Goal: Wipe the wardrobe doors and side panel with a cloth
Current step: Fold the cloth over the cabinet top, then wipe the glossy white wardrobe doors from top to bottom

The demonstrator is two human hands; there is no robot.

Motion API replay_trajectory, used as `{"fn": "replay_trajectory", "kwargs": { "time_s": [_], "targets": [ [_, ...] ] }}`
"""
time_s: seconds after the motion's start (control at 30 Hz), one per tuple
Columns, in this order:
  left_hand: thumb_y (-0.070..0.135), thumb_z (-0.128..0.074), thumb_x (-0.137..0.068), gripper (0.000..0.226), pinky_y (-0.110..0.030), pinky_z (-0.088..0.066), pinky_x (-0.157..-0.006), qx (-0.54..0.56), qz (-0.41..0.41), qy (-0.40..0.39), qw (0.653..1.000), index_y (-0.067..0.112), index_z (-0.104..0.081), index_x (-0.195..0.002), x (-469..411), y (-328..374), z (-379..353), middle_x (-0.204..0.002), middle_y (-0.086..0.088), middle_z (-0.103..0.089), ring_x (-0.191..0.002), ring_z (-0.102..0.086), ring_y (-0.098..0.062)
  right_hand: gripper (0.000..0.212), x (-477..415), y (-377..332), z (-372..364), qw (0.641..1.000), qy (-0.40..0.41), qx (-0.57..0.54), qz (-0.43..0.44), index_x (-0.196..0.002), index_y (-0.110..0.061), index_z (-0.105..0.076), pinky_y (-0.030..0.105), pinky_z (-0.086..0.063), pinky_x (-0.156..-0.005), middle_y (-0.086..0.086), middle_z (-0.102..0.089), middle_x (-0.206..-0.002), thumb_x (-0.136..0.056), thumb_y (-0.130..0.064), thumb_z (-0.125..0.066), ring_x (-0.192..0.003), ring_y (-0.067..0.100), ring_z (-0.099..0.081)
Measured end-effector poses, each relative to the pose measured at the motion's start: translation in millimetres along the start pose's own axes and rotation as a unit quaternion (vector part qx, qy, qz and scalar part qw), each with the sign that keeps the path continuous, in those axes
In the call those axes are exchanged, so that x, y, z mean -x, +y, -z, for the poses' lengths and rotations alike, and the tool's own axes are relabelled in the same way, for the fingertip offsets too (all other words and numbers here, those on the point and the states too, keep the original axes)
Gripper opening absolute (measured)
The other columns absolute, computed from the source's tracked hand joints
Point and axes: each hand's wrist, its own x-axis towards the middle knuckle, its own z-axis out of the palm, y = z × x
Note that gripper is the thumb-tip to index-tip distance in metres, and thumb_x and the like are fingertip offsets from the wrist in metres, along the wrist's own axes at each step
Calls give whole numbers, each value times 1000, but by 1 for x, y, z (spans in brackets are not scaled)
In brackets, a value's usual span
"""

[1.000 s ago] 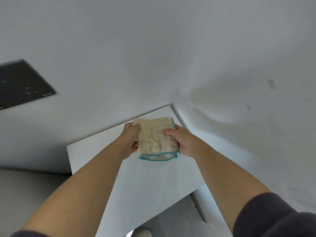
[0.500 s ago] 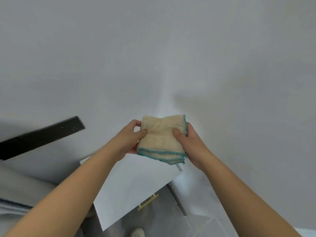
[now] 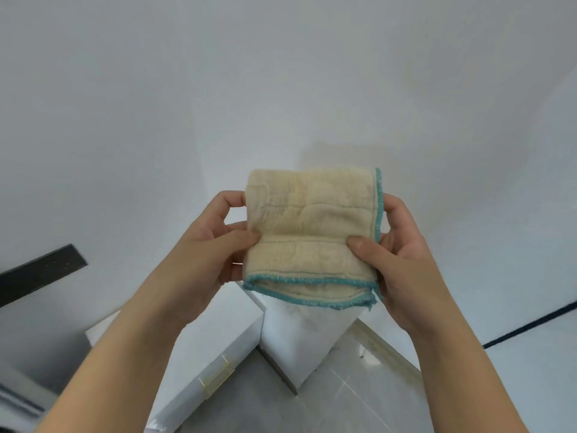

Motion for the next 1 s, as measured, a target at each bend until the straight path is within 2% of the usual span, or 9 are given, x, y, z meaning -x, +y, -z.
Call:
{"fn": "replay_trajectory", "kwargs": {
  "time_s": [0.13, 0.23, 0.4, 0.53, 0.6, 0.67, 0.77, 0.87, 1.0],
  "targets": [
    [7, -51, -79, 20, -23, -50, -55, 14, -61, -58, 996, 19, -57, -94, 19, -9, -80, -90, -5, -70, -69, -62, -18, 39, 62, -23, 61, 998, 52, -31, 25, -87, -26, -67, 28, -55, -53, 2, -70, -77, -86, 10, -50, -65, 17, -66],
    [4, -54, -78, 16, -21, -48, -54, 21, -83, -90, 992, 18, -60, -81, 25, -22, -146, -81, -1, -67, -66, -59, -15, 40, 101, -31, 111, 993, 98, -61, 29, -72, -19, -58, 22, -42, -41, -2, -62, -63, -89, 13, -41, -51, 12, -55],
    [-13, -44, -90, 25, -17, -46, -50, 12, -59, -146, 987, 5, -57, -79, 20, -41, -255, -71, 4, -66, -57, -59, -9, 28, 156, -48, 196, 981, 166, -95, 10, -74, -9, -46, 18, -42, -43, -3, -67, -68, -92, 7, -32, -52, 10, -59],
    [12, -46, -91, 20, -23, -49, -54, 20, 8, -163, 986, 5, -54, -74, -7, -50, -313, -64, -1, -58, -56, -58, -13, 25, 176, -56, 253, 976, 181, -120, 7, -76, -7, -49, 28, -49, -60, 13, -69, -110, -93, -21, -37, -83, 25, -64],
    [28, -57, -82, 20, -27, -51, -63, -27, 5, -194, 981, 8, -58, -76, -25, -60, -338, -79, -11, -63, -69, -61, -15, 27, 184, -56, 284, 981, 194, -18, 2, -75, -10, -49, 24, -48, -64, 9, -69, -115, -93, -29, -51, -85, 21, -62],
    [26, -65, -73, 15, -27, -51, -68, -88, -5, -232, 969, 13, -59, -78, -42, -67, -358, -100, -5, -69, -78, -64, -16, 17, 188, -54, 310, 976, 209, 64, 2, -77, -14, -53, 24, -48, -65, 4, -68, -117, -81, -22, -67, -86, 21, -62],
    [10, -72, -72, 23, -23, -54, -69, -110, -10, -281, 953, 15, -59, -92, -66, -74, -381, -111, 6, -66, -87, -71, -19, 41, 187, -52, 347, 972, 224, 64, 1, -102, -24, -60, 35, -53, -74, 3, -67, -118, -66, -16, -78, -96, 26, -65],
    [6, -69, -74, 29, -25, -55, -72, -80, -35, -305, 948, 16, -61, -100, -96, -83, -403, -113, 8, -66, -95, -69, -20, 69, 175, -50, 379, 970, 238, 27, -48, -125, -32, -56, 32, -54, -75, 9, -69, -103, -66, -6, -79, -90, 26, -68],
    [2, -63, -81, 46, -24, -54, -75, -69, -74, -316, 943, 25, -55, -120, -146, -88, -429, -117, -1, -63, -99, -66, -16, 59, 145, -48, 409, 960, 249, 77, -103, -118, -19, -63, 34, -54, -86, 11, -69, -110, -62, -13, -82, -100, 24, -67]
  ]
}}
